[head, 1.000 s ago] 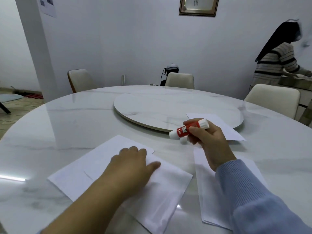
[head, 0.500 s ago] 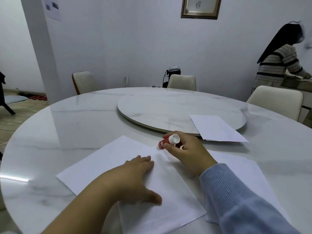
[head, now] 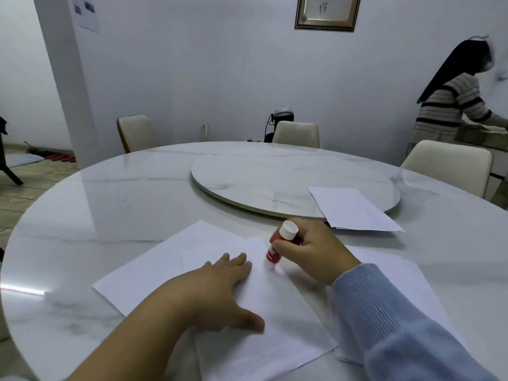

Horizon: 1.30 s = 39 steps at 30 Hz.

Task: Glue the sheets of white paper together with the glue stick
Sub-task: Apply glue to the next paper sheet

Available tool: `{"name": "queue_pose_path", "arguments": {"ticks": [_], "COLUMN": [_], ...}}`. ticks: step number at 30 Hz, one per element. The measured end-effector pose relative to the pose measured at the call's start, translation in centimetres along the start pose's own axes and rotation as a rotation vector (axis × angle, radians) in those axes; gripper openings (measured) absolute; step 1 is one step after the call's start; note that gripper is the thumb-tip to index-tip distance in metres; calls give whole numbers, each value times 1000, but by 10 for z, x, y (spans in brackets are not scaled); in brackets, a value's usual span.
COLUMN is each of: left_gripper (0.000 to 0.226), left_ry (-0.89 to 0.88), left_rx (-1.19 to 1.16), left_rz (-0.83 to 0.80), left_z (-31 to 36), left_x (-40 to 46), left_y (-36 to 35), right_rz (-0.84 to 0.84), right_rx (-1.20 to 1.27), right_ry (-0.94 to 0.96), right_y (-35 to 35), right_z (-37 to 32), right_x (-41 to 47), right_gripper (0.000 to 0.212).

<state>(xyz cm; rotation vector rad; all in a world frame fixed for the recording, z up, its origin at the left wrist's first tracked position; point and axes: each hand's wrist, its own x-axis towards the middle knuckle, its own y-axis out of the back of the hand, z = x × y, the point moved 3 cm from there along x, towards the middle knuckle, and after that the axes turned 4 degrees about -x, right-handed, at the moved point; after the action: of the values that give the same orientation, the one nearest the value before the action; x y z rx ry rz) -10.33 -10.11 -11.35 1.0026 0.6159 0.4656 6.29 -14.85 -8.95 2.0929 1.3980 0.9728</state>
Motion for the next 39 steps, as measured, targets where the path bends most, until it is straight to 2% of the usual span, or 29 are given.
{"name": "queue_pose_path", "arguments": {"ticks": [2,4,8,11,13,15,17,18,20,22,24,27,29,31,33,37,39], "left_gripper": [102,104,104,104,101,94,83,76,60,63,72,65,58,68,80,83,83], "left_ry": [15,13,10,-2,-28,-76,-138,-166,-142,-113,-135,-146,-123,-104,-88,-73,-74], "left_rx": [3,8,14,14,45,105,93,52,-5,37,116,119,48,14,48,52,34], "left_rz": [-12,-14,-25,-23,-23,-91,-189,-182,-6,136,67,-105,-35,30,26,18,16], "left_z": [0,-1,-3,-1,0,-2,-5,-4,2,11,15,8,5,6,5,6,8], "left_x": [1,2,4,5,6,6,4,4,6,9,11,4,2,1,1,-1,-3], "left_y": [1,0,0,1,3,10,20,22,20,9,-1,7,10,8,5,8,9], "right_rz": [-94,-271,-645,-820,-741,-437,-68,73,210,199,146,117,92,45,-10,-45,-67], "right_rx": [23,58,42,15,198,468,626,648,569,437,323,212,173,164,131,103,100], "right_ry": [-12,-50,-124,-150,-141,-113,-62,-50,-42,-21,-5,14,18,11,16,7,-16], "right_y": [8,12,15,15,15,21,29,32,31,23,15,8,4,-1,-5,-1,4], "right_z": [-2,-1,-4,-4,-2,3,10,11,13,13,10,7,6,6,7,5,4], "right_x": [-3,-7,-16,-24,-24,-16,-11,-10,-8,-6,-5,-2,-2,-1,1,0,-1], "right_gripper": [32,42,29,30,31,31,17,8,13,16,16,16,18,15,14,7,18]}}
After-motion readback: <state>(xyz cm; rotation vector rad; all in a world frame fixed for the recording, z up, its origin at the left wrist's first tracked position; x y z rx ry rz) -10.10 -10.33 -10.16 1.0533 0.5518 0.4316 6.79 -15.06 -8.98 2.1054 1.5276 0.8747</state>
